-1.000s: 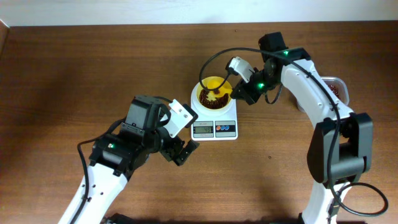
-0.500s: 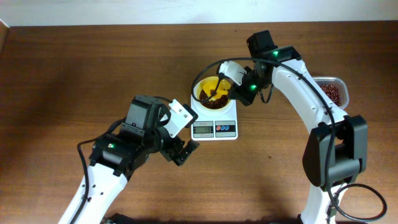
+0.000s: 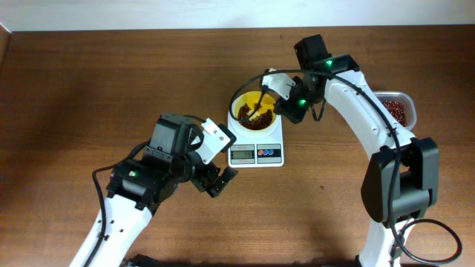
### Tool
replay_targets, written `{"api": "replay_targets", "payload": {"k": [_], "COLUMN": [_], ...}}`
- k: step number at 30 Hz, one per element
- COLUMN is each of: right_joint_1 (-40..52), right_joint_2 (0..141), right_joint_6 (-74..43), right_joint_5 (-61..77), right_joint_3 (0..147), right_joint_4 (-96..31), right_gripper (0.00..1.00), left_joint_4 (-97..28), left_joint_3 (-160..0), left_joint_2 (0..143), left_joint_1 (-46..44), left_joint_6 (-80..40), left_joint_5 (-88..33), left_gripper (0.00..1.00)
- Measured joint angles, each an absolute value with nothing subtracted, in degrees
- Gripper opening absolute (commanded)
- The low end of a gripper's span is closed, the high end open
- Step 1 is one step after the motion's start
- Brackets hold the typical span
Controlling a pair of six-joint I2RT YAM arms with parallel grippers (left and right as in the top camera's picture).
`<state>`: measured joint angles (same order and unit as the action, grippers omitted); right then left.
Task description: Scoop item into bowl and weigh 50g on scale
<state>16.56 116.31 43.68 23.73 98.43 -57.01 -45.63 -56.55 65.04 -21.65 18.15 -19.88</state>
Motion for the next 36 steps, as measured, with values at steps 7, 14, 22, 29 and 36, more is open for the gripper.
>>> {"api": "replay_targets", "payload": {"k": [7, 14, 22, 29, 36], "right_joint_1": [16.6, 16.6, 16.6, 16.6, 16.6], "right_joint_2": [116.3, 116.3, 116.3, 116.3, 116.3], "right_joint_6": [43.5, 43.4, 43.4, 43.7, 43.7], "right_joint_5": [23.4, 23.4, 23.4, 23.4, 23.4], "right_joint_3": [98.5, 98.5, 98.5, 98.5, 98.5], "right_joint_4": [-56.6, -56.3, -56.7, -56.1, -55.7], "right_gripper": [0.04, 0.04, 0.04, 0.04, 0.04], "left_joint_4": [-45.6, -45.6, -45.6, -45.6, -45.6], "left_joint_3": [-56.6, -56.6, -56.6, -56.6, -56.6], "left_joint_2": [65.0, 65.0, 65.0, 65.0, 65.0], "left_joint_1": [-21.6, -21.6, -21.6, -21.6, -21.6], "left_joint_6": [18.2, 18.2, 18.2, 18.2, 18.2], "left_joint_5": [-19.9, -19.9, -19.9, -19.9, -19.9], "left_gripper": [0.99, 0.99, 0.99, 0.99, 0.99]}}
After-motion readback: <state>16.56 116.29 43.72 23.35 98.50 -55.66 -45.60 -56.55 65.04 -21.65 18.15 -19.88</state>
